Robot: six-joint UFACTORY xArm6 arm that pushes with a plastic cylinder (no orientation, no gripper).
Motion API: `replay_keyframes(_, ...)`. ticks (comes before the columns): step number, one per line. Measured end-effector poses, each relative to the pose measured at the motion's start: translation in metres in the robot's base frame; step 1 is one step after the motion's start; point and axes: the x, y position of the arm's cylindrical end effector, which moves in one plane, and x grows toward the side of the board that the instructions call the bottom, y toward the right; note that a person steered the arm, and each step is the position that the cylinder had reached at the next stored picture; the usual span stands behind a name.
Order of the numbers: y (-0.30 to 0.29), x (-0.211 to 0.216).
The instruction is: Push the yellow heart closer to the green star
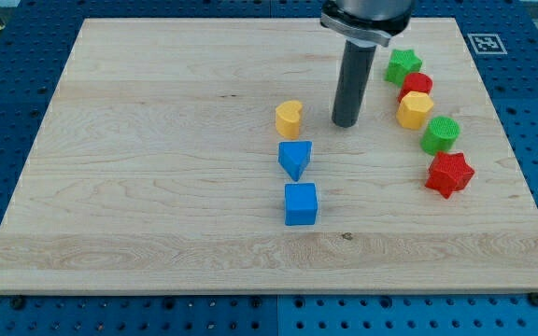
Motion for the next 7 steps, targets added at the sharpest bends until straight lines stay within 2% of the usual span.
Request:
replay_keyframes(2, -0.049, -0.001)
replay_keyframes(4, -0.069, -0.059)
replay_keyframes(5, -0.117, -0.055)
replay_keyframes(7, -0.134, -0.001)
